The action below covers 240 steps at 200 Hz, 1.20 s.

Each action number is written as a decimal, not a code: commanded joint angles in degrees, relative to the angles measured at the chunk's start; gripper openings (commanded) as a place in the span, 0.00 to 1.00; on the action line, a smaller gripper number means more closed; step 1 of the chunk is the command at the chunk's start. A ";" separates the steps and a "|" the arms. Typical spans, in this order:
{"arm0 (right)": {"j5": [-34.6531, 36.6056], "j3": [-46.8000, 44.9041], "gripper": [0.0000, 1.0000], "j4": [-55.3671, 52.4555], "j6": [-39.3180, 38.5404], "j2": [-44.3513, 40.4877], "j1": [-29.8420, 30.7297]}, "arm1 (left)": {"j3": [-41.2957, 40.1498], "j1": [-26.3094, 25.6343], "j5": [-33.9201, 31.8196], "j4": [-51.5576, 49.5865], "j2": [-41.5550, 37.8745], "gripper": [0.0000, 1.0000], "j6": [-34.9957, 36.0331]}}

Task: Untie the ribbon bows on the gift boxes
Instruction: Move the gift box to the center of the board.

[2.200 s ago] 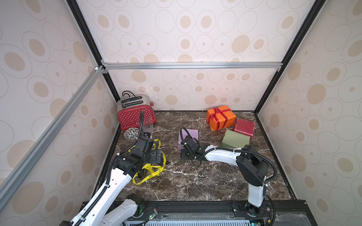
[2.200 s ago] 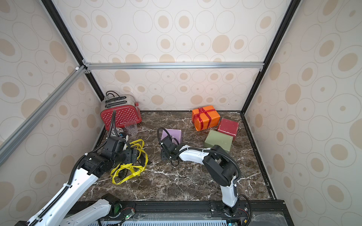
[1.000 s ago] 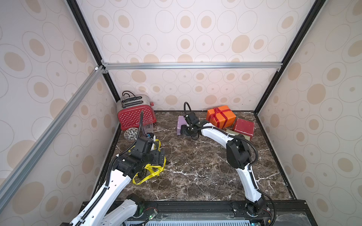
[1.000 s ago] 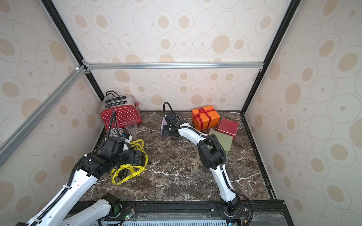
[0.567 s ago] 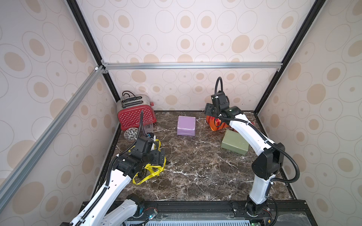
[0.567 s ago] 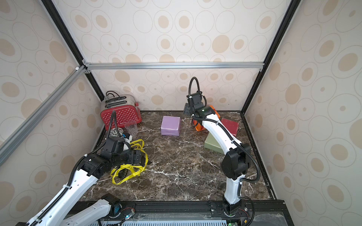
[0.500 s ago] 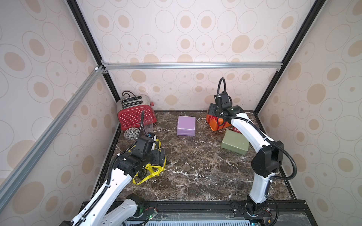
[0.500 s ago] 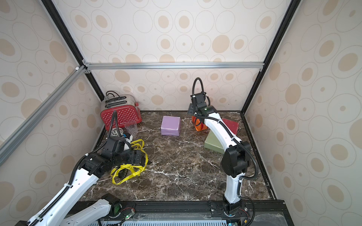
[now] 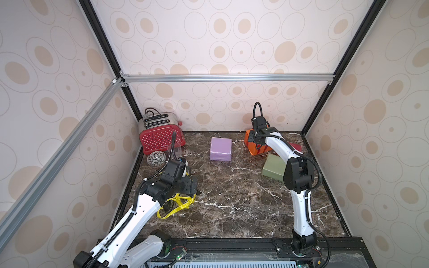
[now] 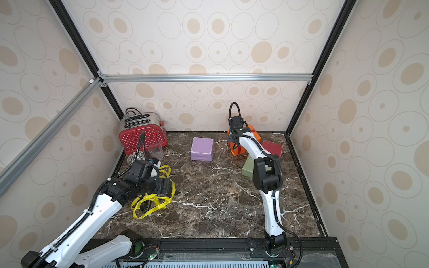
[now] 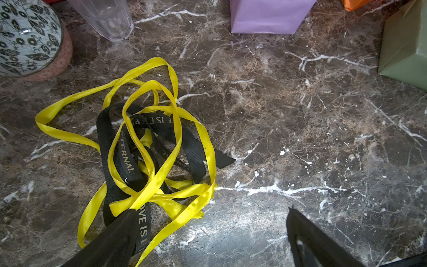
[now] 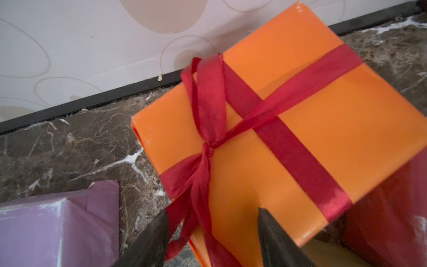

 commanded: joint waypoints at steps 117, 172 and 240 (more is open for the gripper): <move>-4.43 1.37 0.46 6.86 -1.25 5.62 -2.58 | 0.40 -0.03 2.32 0.37 3.07 0.99 0.95; -5.22 2.97 0.18 4.18 -2.83 7.84 -2.60 | 0.40 0.01 2.84 0.38 3.52 0.99 1.03; -9.89 -13.64 0.00 9.28 -1.00 -3.43 -2.52 | 0.49 0.01 2.94 0.36 2.65 0.99 1.22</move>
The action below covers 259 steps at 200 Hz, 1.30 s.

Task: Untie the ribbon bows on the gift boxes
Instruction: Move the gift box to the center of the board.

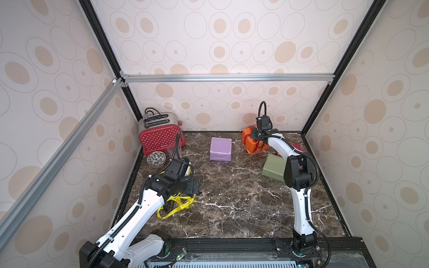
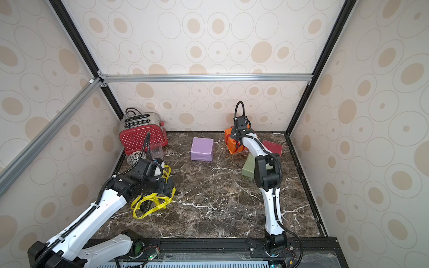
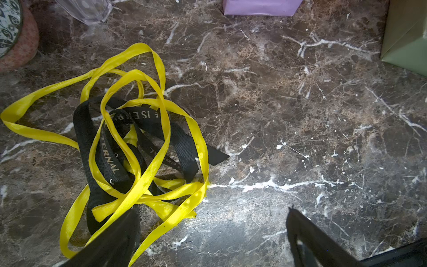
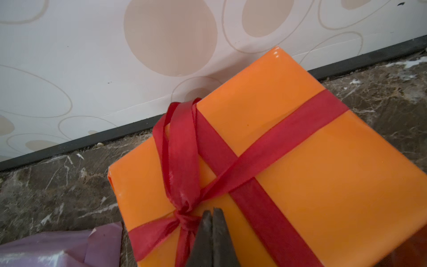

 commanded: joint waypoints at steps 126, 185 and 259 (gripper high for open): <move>-15.11 -45.57 0.00 4.84 8.03 -30.21 15.18 | 0.25 0.01 0.03 -0.47 -4.17 0.99 1.15; -12.77 -50.62 0.00 4.90 12.09 -32.72 26.45 | 0.10 -0.01 0.37 -0.34 -5.16 0.99 1.06; -15.67 -59.07 0.01 3.60 13.62 -40.71 29.69 | -0.10 -0.05 1.52 -0.14 -5.02 0.99 1.02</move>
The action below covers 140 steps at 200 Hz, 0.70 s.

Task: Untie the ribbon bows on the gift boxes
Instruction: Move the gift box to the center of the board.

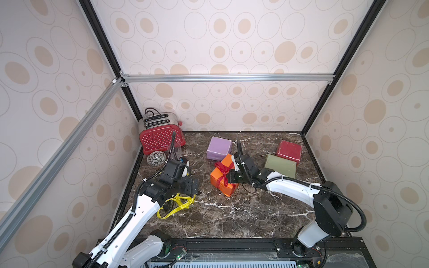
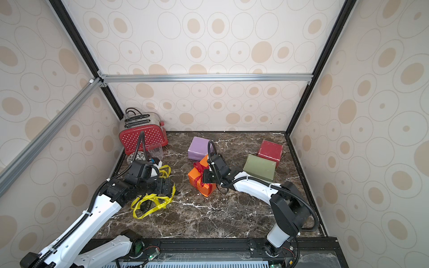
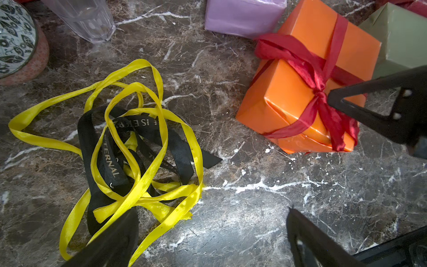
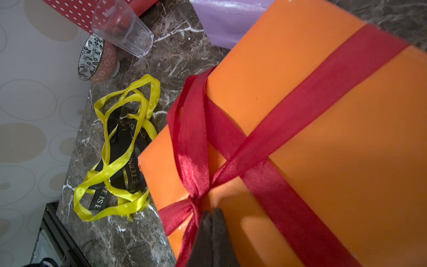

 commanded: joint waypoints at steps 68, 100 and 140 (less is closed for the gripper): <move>-2.86 -5.50 0.10 -17.72 -4.73 -5.59 0.37 | -0.39 -0.23 3.02 0.34 0.73 0.99 1.10; -1.58 -4.98 0.20 -17.67 -4.34 -6.68 0.30 | -0.65 -0.64 4.20 0.47 1.38 0.99 1.11; -1.04 -3.82 0.38 -17.35 -3.44 -10.58 -0.49 | -0.74 -1.18 4.83 0.47 2.80 0.99 1.20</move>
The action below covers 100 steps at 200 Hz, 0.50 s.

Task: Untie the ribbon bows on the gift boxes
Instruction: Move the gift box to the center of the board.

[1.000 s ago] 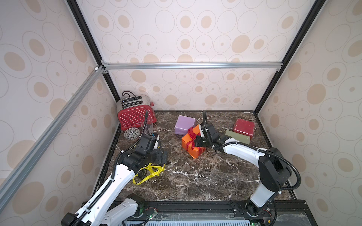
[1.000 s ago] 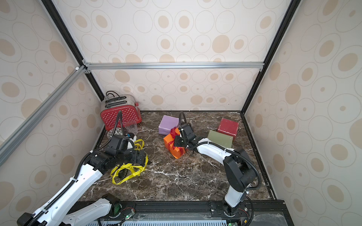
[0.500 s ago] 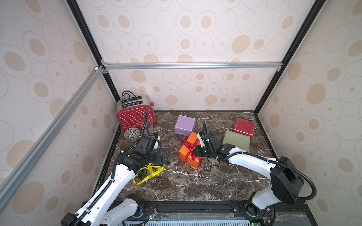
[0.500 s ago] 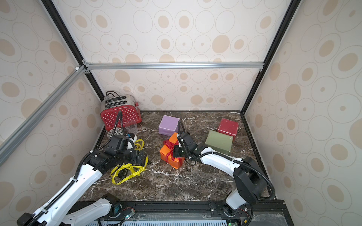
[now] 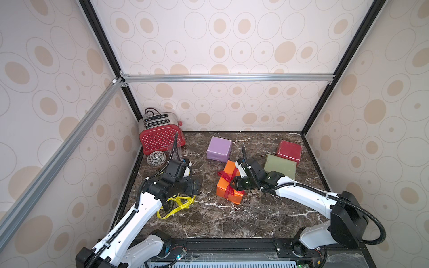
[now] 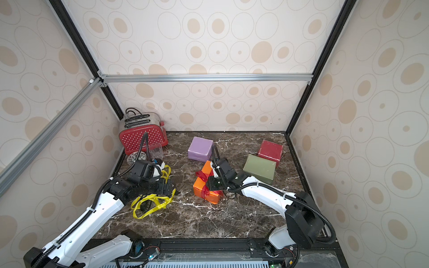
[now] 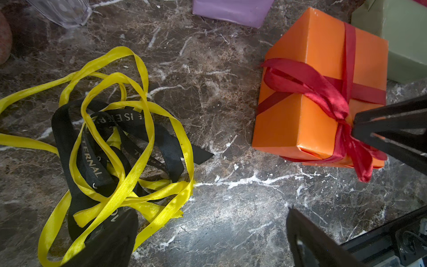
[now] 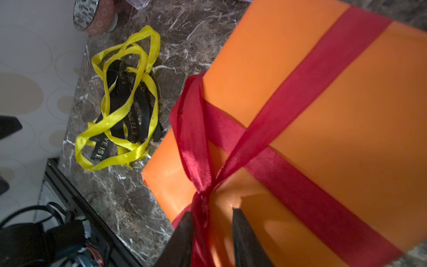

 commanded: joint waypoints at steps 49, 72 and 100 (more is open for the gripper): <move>-5.90 -6.73 0.40 -6.63 3.87 -9.09 -8.14 | 0.16 -2.52 2.39 0.05 2.01 0.99 1.55; -9.20 -8.12 0.43 -7.85 1.52 -11.17 -8.88 | 1.37 -6.33 0.25 -0.81 2.55 0.99 0.69; -11.12 -8.50 0.45 -9.41 -0.85 -11.79 -8.91 | 5.30 -15.92 -5.40 -2.53 2.56 0.99 -3.99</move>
